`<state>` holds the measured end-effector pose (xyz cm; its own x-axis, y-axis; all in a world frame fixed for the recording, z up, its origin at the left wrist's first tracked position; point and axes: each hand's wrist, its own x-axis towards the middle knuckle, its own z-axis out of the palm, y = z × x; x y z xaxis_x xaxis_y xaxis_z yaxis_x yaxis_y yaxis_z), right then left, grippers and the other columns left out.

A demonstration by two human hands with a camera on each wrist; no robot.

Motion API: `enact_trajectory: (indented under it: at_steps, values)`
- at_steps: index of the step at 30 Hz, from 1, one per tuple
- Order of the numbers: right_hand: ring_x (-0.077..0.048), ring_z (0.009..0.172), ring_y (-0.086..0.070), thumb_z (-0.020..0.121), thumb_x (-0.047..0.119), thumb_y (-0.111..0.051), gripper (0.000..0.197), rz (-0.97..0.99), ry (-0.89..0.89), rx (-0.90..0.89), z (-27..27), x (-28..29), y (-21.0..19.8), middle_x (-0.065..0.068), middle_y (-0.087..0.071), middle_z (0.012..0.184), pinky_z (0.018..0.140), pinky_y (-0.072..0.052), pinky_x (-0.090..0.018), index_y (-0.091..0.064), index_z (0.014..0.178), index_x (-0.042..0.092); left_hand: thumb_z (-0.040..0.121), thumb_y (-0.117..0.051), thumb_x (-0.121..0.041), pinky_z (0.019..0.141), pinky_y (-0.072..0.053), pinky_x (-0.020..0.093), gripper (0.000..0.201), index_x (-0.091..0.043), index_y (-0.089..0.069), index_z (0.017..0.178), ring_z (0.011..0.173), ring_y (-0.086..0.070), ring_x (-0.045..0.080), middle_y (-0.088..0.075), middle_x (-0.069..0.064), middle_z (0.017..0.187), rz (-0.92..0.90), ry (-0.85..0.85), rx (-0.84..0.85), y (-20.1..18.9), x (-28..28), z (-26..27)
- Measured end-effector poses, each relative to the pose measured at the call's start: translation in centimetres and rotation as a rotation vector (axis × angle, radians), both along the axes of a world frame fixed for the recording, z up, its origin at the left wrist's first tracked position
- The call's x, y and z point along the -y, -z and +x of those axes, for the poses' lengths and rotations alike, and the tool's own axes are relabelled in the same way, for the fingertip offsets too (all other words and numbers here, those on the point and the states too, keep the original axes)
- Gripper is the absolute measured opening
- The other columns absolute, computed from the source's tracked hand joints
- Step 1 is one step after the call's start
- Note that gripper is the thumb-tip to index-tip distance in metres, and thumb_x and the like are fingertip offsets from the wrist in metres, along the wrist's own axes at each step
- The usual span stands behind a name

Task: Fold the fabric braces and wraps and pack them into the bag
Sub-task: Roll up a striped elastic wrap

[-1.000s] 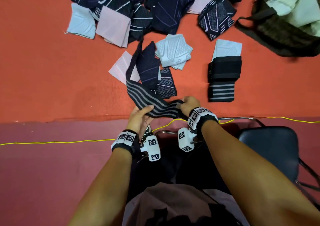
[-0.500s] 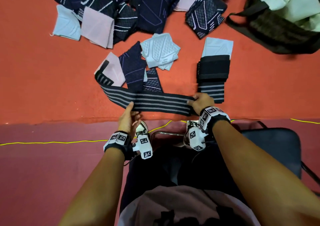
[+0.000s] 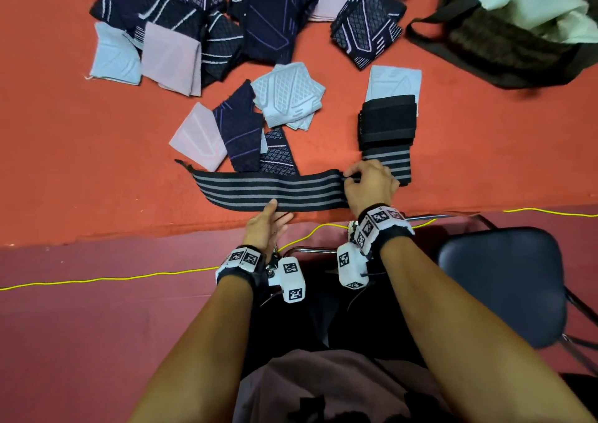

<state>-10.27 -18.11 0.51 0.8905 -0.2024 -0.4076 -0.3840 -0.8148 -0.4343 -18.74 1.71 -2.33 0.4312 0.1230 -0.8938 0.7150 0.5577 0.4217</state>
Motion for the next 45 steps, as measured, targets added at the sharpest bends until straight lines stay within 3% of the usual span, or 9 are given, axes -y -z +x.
enact_trajectory:
  at_steps: [9, 12, 14, 17, 26, 31, 35, 39, 45]
  values:
    - [-0.02, 0.077, -0.07, 0.075, 0.035, -0.064, 0.014, 0.395, 0.178, -0.247, -1.4, 1.6, 1.3, 0.003, -0.074, 0.073, 0.083, -0.055, -0.037, -0.071, 0.069, 0.024, 0.097, -0.063, -0.032, 0.076, -0.059, 0.017, 0.041, -0.008, -0.056, 0.131, 0.102, -0.072, 0.014, -0.072, 0.012, 0.119, -0.065, -0.134, -0.003, 1.1, 1.9, -0.1]
    - [-0.016, 0.053, -0.063, 0.095, 0.032, -0.064, 0.032, 0.59, 0.236, -0.417, -2.2, 0.0, 1.7, -0.008, -0.069, 0.067, 0.06, -0.052, -0.027, -0.07, 0.073, 0.01, 0.098, -0.063, -0.027, 0.077, -0.057, 0.018, 0.051, -0.004, -0.047, 0.141, 0.106, -0.071, 0.017, -0.07, 0.014, 0.122, -0.117, -0.257, 0.036, 1.2, 2.2, -0.3]
    - [-0.015, 0.053, -0.064, 0.1, 0.039, -0.056, 0.046, 0.615, 0.306, -0.537, -2.8, -0.8, 2.0, -0.014, -0.07, 0.074, 0.05, -0.049, -0.02, -0.069, 0.087, -0.003, 0.097, -0.065, -0.025, 0.079, -0.057, 0.02, 0.058, -0.004, -0.041, 0.146, 0.11, -0.07, 0.019, -0.066, 0.014, 0.128, -0.123, -0.317, 0.057, 1.3, 2.1, -0.4]
    - [-0.021, 0.067, -0.067, 0.1, 0.056, -0.046, 0.063, 0.573, 0.362, -0.621, -3.5, -0.8, 3.4, -0.014, -0.073, 0.084, 0.064, -0.053, -0.027, -0.071, 0.088, -0.001, 0.096, -0.066, -0.021, 0.078, -0.058, 0.021, 0.058, -0.003, -0.042, 0.145, 0.116, -0.066, 0.022, -0.063, 0.015, 0.133, -0.113, -0.362, 0.052, 1.6, 1.1, -0.8]
    - [-0.024, 0.07, -0.066, 0.094, 0.019, -0.068, 0.019, 0.691, 0.767, -0.45, -3.5, 0.3, 5.9, -0.02, -0.066, 0.096, 0.084, -0.058, -0.043, -0.059, 0.086, 0.004, 0.093, -0.067, -0.022, 0.08, -0.059, 0.023, 0.03, -0.013, -0.059, 0.121, 0.099, -0.071, 0.018, -0.069, 0.01, 0.121, -0.074, -0.285, -0.024, 1.8, -0.3, -1.0]
    - [-0.026, 0.074, -0.067, 0.088, 0.006, -0.07, 0.033, 0.764, 1.036, -0.394, -2.6, 1.0, 5.8, -0.023, -0.065, 0.106, 0.046, -0.054, -0.024, -0.056, 0.116, -0.006, 0.085, -0.077, -0.029, 0.071, -0.059, 0.019, 0.046, -0.009, -0.061, 0.123, 0.067, -0.065, 0.006, -0.071, 0.0, 0.093, -0.017, -0.392, -0.048, 2.2, -3.6, -1.1]
    - [-0.028, 0.07, -0.07, 0.087, 0.012, -0.071, 0.047, 0.705, 1.057, -0.346, -2.6, 0.9, 6.8, -0.023, -0.064, 0.113, 0.047, -0.054, -0.025, -0.05, 0.125, -0.005, 0.092, -0.067, -0.015, 0.048, -0.051, 0.016, 0.017, -0.014, -0.054, 0.104, 0.048, -0.055, 0.006, -0.068, 0.001, 0.085, -0.054, -0.466, 0.012, 2.3, -5.6, -0.8]
    - [-0.024, 0.064, -0.065, 0.098, 0.011, -0.058, 0.008, 0.695, 0.957, -0.333, -2.9, 0.8, 6.1, -0.016, -0.064, 0.085, 0.052, -0.051, -0.029, -0.055, 0.099, 0.004, 0.097, -0.056, -0.002, 0.038, -0.042, 0.017, 0.028, -0.019, -0.04, 0.08, 0.037, -0.045, 0.008, -0.048, 0.001, 0.069, 0.007, -0.427, 0.035, 2.2, -5.6, -0.6]
    - [-0.008, 0.034, -0.055, 0.097, 0.007, -0.058, 0.014, 0.647, 0.904, -0.213, -3.0, 1.6, 5.5, -0.005, -0.053, 0.061, 0.035, -0.041, -0.017, -0.049, 0.099, 0.017, 0.094, -0.06, -0.002, 0.057, -0.057, 0.018, 0.018, -0.018, -0.053, 0.088, 0.048, -0.054, 0.006, -0.059, 0.003, 0.081, 0.004, -0.449, -0.004, 2.4, -5.0, -0.6]
